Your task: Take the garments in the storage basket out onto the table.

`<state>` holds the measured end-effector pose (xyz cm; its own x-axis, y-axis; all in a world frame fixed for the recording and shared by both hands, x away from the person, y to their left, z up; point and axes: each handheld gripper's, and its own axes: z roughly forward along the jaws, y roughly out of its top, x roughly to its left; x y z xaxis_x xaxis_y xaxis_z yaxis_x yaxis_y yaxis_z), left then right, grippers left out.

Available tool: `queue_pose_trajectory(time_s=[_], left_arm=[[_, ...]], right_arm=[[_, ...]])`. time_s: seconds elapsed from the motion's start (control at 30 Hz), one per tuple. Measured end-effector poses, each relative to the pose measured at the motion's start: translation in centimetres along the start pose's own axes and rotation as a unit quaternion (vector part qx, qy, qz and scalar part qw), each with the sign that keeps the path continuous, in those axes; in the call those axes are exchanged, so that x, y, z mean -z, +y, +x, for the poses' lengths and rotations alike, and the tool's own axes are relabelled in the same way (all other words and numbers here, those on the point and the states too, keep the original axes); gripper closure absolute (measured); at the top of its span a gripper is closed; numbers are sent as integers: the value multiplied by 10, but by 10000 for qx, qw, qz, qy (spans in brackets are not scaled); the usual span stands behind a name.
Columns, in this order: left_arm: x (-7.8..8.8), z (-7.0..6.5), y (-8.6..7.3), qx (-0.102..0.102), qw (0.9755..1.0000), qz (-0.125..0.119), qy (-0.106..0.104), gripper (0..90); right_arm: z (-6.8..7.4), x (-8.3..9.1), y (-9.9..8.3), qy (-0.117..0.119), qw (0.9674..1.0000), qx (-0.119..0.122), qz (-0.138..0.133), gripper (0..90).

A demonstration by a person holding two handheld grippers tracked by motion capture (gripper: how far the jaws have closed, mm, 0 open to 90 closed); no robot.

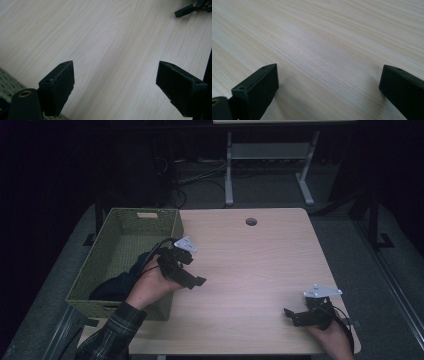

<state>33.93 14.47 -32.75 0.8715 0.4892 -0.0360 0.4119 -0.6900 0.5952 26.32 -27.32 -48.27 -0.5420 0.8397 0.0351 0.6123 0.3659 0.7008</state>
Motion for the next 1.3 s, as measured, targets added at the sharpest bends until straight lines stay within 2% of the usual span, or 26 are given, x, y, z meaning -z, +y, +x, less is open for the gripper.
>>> queue_pose_trajectory(time_s=[0.43, 0.73, 1.3], left_arm=[[19, 9, -4, 70, 9998, -97, 176, 147], [33, 17, -11, 96, 9995, -51, 299, 147], [57, 36, -30, 327, 9975, 1, 621, 148]], right_arm=[[0, 0, 0, 0, 10000, 11, -5, 20], [0, 0, 0, 2, 10000, 11, 0, 21], [0, 0, 0, 1, 10000, 13, 2, 20]])
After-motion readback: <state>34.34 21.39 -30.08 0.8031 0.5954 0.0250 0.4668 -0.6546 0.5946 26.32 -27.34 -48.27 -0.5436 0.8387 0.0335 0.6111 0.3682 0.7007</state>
